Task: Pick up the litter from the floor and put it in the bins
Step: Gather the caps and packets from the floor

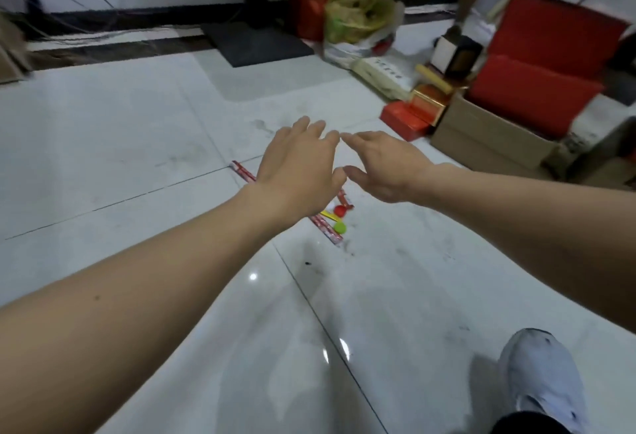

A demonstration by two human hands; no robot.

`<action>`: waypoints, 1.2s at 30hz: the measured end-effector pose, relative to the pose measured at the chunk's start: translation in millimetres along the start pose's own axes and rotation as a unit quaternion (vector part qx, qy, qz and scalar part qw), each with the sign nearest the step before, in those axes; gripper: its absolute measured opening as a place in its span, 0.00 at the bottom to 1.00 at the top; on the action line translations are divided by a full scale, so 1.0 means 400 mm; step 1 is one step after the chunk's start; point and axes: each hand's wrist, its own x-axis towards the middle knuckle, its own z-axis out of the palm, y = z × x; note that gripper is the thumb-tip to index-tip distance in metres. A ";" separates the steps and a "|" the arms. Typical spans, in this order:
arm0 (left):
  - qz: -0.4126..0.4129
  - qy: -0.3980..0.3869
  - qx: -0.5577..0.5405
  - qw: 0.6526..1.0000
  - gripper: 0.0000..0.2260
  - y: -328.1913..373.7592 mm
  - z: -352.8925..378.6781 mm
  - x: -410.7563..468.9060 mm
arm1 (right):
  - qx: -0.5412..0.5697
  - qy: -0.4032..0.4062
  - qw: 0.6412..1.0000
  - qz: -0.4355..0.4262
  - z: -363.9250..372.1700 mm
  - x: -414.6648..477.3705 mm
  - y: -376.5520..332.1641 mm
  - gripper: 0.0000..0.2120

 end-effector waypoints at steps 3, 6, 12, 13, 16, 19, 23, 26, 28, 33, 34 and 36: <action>0.025 -0.008 0.005 1.000 0.25 0.056 0.035 0.020 | -0.005 -0.017 1.000 0.020 0.029 -0.049 0.056 0.29; 0.024 -0.012 0.015 1.000 0.22 0.079 0.077 0.036 | -0.008 -0.034 0.999 0.041 0.073 -0.084 0.097 0.28; -0.022 -0.044 0.014 0.999 0.21 0.089 0.190 0.055 | 0.021 -0.051 0.997 0.046 0.188 -0.089 0.145 0.26; -0.035 -0.052 0.010 0.998 0.22 0.093 0.213 0.062 | 0.023 -0.057 0.997 0.043 0.207 -0.084 0.154 0.26; -0.067 -0.068 0.012 0.995 0.24 0.103 0.281 0.085 | 0.035 -0.060 0.997 0.034 0.259 -0.059 0.181 0.25; -0.086 -0.088 0.025 0.992 0.27 0.104 0.342 0.105 | 0.051 -0.077 0.996 0.019 0.312 -0.032 0.205 0.26; -0.115 -0.114 0.045 0.986 0.27 0.091 0.416 0.120 | 0.077 -0.108 0.991 0.016 0.378 0.000 0.240 0.25; -0.157 -0.132 0.033 0.978 0.26 0.082 0.473 0.115 | 0.086 -0.137 0.987 -0.005 0.423 0.034 0.257 0.26; -0.176 -0.138 0.018 0.974 0.26 0.077 0.509 0.106 | 0.088 -0.146 0.985 -0.024 0.452 0.067 0.261 0.26; -0.207 -0.136 0.004 0.969 0.27 0.052 0.561 0.093 | 0.106 -0.155 0.980 -0.072 0.524 0.165 0.250 0.23; -0.210 -0.143 0.004 0.967 0.28 0.046 0.567 0.093 | 0.118 -0.153 0.978 -0.080 0.537 0.185 0.247 0.21; -0.219 -0.152 0.005 0.964 0.29 0.035 0.578 0.089 | 0.132 -0.146 0.976 -0.097 0.566 0.225 0.241 0.20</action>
